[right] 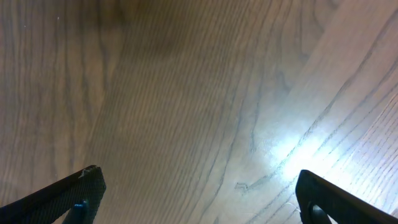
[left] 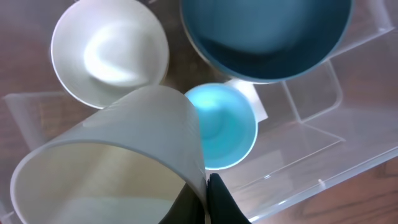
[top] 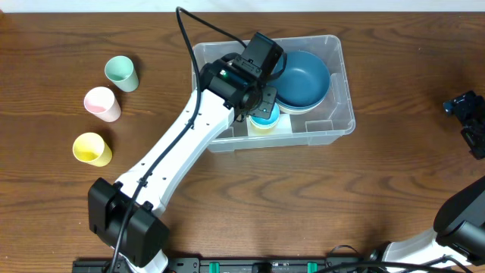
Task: Pack container
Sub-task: 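Carry the white cup into the bin and stack it on the cups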
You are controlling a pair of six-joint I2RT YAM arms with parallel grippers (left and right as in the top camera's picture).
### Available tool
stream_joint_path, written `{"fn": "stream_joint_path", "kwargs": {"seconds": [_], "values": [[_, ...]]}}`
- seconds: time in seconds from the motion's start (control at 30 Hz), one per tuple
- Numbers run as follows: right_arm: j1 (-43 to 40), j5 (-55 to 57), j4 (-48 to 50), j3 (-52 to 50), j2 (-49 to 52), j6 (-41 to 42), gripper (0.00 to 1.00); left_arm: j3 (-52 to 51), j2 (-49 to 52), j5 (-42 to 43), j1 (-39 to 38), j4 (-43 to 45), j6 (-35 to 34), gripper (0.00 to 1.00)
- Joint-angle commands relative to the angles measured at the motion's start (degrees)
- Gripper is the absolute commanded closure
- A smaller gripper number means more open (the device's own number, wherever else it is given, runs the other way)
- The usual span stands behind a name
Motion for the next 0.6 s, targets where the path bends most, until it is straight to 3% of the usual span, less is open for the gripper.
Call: {"fn": "stream_joint_path", "kwargs": {"seconds": [0.0,0.33,0.57], "values": [[-0.1,0.6,0.0,-0.1,0.2,0.8,0.01,0.4,-0.4,-0.7,-0.5,0.3,1.4,0.94],[-0.1,0.7,0.0,-0.1,0.2,0.8,0.01,0.4,-0.4,-3.9,-7.3,1.4,5.5,0.94],[-0.1,0.7,0.0,-0.1,0.2,0.8,0.01,0.3,-0.4,-5.8,-7.8,1.0,5.5,0.94]]}}
